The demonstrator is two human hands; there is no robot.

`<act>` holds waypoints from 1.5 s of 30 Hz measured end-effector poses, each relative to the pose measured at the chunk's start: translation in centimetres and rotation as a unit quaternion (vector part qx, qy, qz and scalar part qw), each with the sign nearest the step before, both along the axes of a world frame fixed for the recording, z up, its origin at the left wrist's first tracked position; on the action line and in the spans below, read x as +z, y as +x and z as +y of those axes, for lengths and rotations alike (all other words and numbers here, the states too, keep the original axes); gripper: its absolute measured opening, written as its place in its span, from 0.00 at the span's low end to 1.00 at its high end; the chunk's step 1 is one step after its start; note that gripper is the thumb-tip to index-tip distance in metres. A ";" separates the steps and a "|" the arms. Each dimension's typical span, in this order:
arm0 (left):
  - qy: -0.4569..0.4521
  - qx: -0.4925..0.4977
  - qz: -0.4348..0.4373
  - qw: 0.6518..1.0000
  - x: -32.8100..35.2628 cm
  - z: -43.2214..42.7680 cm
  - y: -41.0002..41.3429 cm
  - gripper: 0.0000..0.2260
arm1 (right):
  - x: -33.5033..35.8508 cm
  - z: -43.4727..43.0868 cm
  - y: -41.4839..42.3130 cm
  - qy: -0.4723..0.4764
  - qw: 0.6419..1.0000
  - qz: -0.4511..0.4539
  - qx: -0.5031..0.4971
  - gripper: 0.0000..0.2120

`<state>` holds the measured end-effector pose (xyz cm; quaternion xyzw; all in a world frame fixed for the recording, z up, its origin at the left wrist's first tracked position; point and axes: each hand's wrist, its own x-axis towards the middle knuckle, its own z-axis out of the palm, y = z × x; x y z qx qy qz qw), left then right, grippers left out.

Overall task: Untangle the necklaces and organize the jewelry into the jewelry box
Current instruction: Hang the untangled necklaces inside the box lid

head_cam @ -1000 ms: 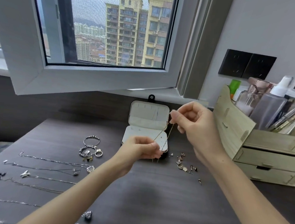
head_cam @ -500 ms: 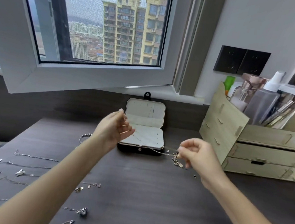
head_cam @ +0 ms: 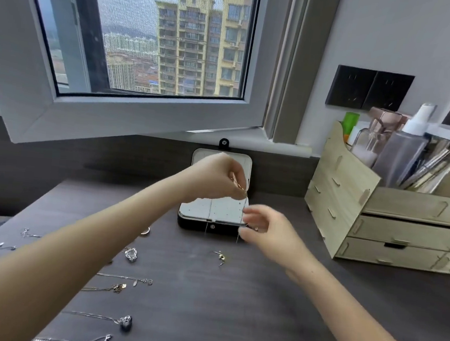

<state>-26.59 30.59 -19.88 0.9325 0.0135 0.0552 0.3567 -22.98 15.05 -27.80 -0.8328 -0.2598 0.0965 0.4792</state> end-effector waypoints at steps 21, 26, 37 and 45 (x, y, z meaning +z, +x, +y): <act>-0.191 0.019 -0.146 0.971 3.2 6.4 3.6 0.09 | 14.1 6.2 5.5 0.117 0.986 -0.044 0.107 0.09; 0.023 0.112 -0.129 0.985 -2.7 8.9 7.1 0.15 | 16.2 8.2 8.9 0.142 0.987 -0.037 0.070 0.08; 0.308 0.126 -0.149 0.931 -12.4 9.8 11.6 0.17 | 16.1 13.7 15.7 0.184 0.982 -0.033 0.026 0.09; 0.217 0.150 -0.247 0.932 -13.7 9.8 12.6 0.09 | 12.2 15.1 17.1 0.118 0.991 -0.059 0.019 0.09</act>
